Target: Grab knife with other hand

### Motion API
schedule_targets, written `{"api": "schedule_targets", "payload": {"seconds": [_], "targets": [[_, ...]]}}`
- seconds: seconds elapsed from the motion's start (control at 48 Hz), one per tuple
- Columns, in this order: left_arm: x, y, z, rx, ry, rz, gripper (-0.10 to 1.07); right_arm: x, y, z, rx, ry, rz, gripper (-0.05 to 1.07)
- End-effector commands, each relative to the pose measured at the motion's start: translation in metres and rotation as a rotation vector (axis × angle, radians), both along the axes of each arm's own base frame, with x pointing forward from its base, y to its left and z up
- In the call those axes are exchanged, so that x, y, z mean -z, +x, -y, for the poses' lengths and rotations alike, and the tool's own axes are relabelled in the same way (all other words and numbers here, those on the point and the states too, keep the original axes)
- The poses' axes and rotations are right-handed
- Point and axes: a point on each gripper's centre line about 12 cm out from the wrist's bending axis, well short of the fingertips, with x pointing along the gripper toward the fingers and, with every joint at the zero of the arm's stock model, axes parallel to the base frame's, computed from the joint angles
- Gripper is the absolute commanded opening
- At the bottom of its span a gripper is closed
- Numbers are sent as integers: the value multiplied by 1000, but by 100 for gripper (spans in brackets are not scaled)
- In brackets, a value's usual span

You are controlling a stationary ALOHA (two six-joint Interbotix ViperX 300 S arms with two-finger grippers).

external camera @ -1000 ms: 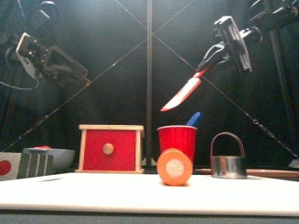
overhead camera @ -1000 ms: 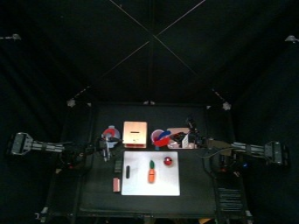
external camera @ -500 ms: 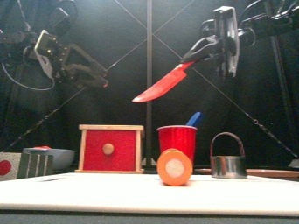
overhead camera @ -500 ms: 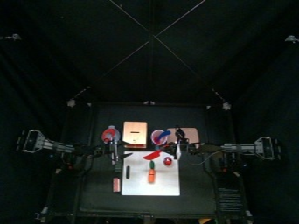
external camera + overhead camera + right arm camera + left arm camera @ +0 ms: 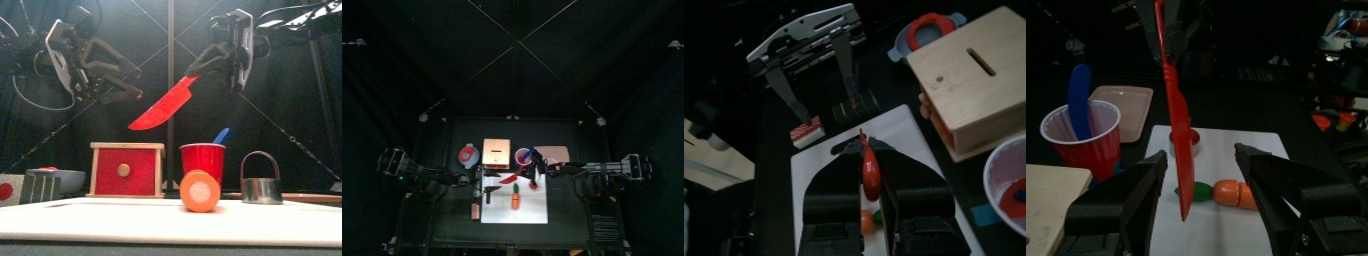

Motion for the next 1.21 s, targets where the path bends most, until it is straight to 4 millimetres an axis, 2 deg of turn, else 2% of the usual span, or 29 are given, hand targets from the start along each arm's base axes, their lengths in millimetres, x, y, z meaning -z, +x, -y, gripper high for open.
{"api": "schedule_targets", "payload": {"seconds": [0.0,0.188,0.333,0.833,0.979,1.188], "targets": [[-6,-1,-1,-6,4,50,91,-16,0,-4,-49,-81,43,40],[-1,-9,-4,-23,12,81,91,-17,-2,-14,-119,-186,41,40],[7,-7,-5,-25,22,61,91,-16,-2,-15,-126,-206,35,40],[34,35,-2,-29,57,36,89,-27,1,-15,-128,-220,60,40],[36,38,-5,-38,57,33,84,-26,1,-15,-127,-217,59,40],[34,33,-7,-43,55,36,70,-22,-1,-15,-125,-208,47,40]]}}
